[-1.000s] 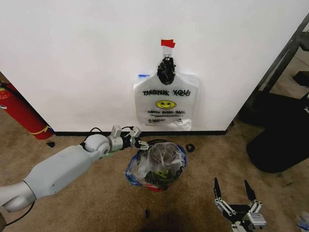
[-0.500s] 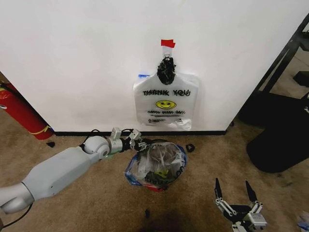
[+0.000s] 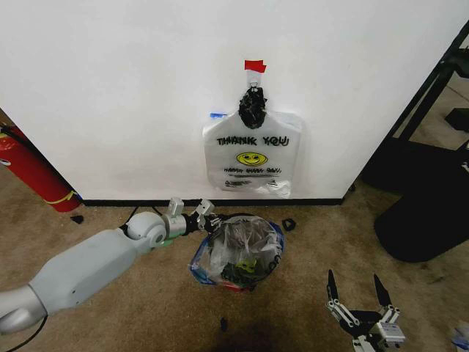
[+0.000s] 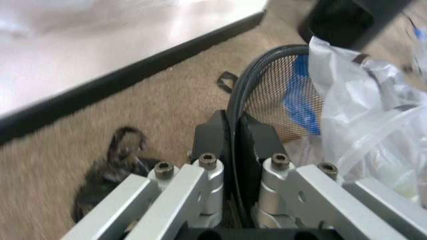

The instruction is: Pick up the garbage bag from the wall and place it over the trash bin.

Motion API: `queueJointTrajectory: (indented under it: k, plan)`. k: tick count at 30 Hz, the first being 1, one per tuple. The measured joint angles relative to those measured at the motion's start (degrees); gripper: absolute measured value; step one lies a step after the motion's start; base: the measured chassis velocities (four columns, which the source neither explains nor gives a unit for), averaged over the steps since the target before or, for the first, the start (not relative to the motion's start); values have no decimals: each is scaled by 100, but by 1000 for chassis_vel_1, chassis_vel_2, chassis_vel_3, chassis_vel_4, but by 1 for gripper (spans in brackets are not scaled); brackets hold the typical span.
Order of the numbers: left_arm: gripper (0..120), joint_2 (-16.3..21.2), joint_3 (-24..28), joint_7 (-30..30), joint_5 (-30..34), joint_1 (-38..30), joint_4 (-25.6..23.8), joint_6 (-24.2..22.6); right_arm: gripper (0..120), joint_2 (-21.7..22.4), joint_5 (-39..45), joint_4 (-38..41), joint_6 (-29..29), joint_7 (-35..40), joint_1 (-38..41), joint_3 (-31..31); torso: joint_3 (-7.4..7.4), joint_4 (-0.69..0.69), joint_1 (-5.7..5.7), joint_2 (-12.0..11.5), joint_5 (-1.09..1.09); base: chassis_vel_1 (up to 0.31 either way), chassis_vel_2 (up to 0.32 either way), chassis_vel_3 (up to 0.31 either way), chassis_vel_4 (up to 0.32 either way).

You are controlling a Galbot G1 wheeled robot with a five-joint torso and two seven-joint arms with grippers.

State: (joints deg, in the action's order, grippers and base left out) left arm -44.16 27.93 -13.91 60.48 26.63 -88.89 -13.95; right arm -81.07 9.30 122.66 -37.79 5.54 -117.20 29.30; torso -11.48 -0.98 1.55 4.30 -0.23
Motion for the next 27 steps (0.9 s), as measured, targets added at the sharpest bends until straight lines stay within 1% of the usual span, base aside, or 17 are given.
queueJointTrajectory:
  k: [2,4,5,7,9,11,13,14,15,16,17,18,20,23,25,27]
  plan:
    - [3,36,-179,468,387,193,-246,-89,100,26,15,50,58,0,2,-1,-1,-1,0,0,0,0,0,0,0]
    - [3,103,-428,814,775,396,-541,-138,100,58,30,94,99,-3,2,6,-1,-2,0,0,0,0,0,0,0]
    - [3,103,-428,814,775,396,-541,-138,100,58,30,94,99,-3,2,6,-1,-2,0,0,0,0,0,0,0]
    - [3,183,-739,1090,1017,665,-852,-149,100,85,45,128,142,-6,7,15,0,-2,0,0,2,0,0,0,0]
    - [3,230,-1062,1303,1133,931,-1077,-137,100,114,60,146,176,-8,18,22,-1,0,0,0,-2,0,0,0,0]
    - [3,256,-1440,1643,1248,1237,-1305,-56,100,154,91,179,237,-8,43,30,0,0,0,0,4,0,0,0,0]
    - [3,254,-1530,1742,1282,1319,-1354,-32,100,168,101,187,261,-9,55,33,0,0,0,0,3,0,0,0,0]
    - [3,229,-1801,2044,1365,1565,-1491,3,100,192,115,210,313,-7,80,44,0,-2,0,0,0,0,0,0,0]
    - [3,202,-1968,2281,1408,1732,-1585,22,100,215,122,230,357,-6,106,58,0,0,0,0,0,0,0,0,0]
    - [3,175,-2141,2539,1459,1944,-1702,60,100,233,135,250,400,-6,132,73,0,-2,0,0,1,0,0,0,0]
    - [3,158,-2235,2685,1504,2076,-1774,83,100,251,150,267,438,-6,153,85,0,1,0,0,1,0,0,0,0]
    - [3,158,-2235,2685,1504,2076,-1774,83,100,251,150,267,438,-6,153,85,0,1,0,0,1,0,0,0,0]
    - [3,92,-2494,3111,1648,2457,-1998,127,100,292,184,315,559,-4,217,114,0,0,0,0,1,0,0,0,0]
    - [3,-41,-2753,3574,1833,2851,-2245,204,100,355,195,359,713,-3,348,139,0,1,0,0,1,0,0,0,0]
    - [3,-80,-2795,3673,1871,2929,-2300,248,100,360,195,367,751,-3,372,140,0,0,0,0,1,0,0,0,0]
    - [3,-181,-2847,3923,1933,3108,-2417,422,100,359,183,379,838,-3,443,136,0,-1,0,0,1,0,0,0,0]
